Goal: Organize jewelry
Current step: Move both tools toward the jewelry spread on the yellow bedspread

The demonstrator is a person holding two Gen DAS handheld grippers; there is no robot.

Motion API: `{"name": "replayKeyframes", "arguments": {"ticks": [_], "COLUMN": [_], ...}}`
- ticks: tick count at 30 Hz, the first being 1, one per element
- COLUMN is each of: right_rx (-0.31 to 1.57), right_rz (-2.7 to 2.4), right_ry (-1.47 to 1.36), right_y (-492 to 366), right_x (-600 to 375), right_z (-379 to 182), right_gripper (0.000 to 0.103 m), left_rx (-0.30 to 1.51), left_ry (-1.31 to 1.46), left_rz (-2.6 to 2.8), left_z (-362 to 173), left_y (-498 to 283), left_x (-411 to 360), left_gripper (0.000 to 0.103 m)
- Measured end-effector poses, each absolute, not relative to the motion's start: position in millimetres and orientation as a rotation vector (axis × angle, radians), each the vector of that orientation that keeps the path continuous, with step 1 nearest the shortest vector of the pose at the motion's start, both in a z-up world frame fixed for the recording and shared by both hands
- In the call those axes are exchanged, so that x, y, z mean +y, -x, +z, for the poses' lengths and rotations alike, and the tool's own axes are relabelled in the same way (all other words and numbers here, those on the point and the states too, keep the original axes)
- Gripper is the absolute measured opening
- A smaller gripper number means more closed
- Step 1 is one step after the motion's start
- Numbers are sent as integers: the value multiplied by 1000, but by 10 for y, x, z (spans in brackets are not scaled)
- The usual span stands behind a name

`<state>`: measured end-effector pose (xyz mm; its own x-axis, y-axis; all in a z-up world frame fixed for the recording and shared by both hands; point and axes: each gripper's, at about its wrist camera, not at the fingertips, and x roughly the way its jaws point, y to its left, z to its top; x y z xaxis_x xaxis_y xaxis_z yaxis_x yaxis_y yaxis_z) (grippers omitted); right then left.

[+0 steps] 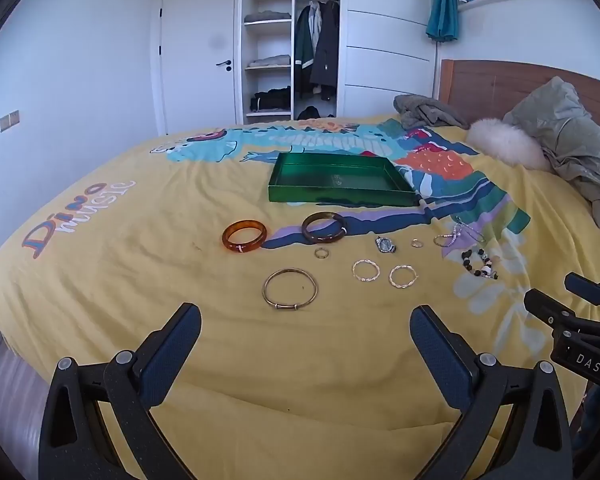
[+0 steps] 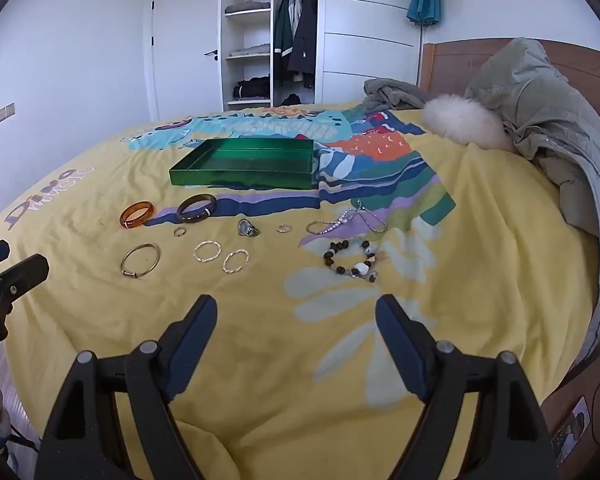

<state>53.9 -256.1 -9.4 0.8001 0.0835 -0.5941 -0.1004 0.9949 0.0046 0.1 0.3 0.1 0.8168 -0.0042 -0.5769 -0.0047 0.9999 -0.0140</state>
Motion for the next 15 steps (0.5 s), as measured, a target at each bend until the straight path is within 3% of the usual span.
{"name": "replayKeyframes", "arguments": {"ticks": [15], "right_rx": [639], "right_rz": [99], "right_ry": [33], "right_y": [-525], "right_x": [-2559], "right_z": [-90], "right_gripper": [81], "left_rx": [612], "left_ry": [20], "left_rz": [8], "left_z": [-14], "left_y": [12], "left_x": [29], "left_gripper": [103]}}
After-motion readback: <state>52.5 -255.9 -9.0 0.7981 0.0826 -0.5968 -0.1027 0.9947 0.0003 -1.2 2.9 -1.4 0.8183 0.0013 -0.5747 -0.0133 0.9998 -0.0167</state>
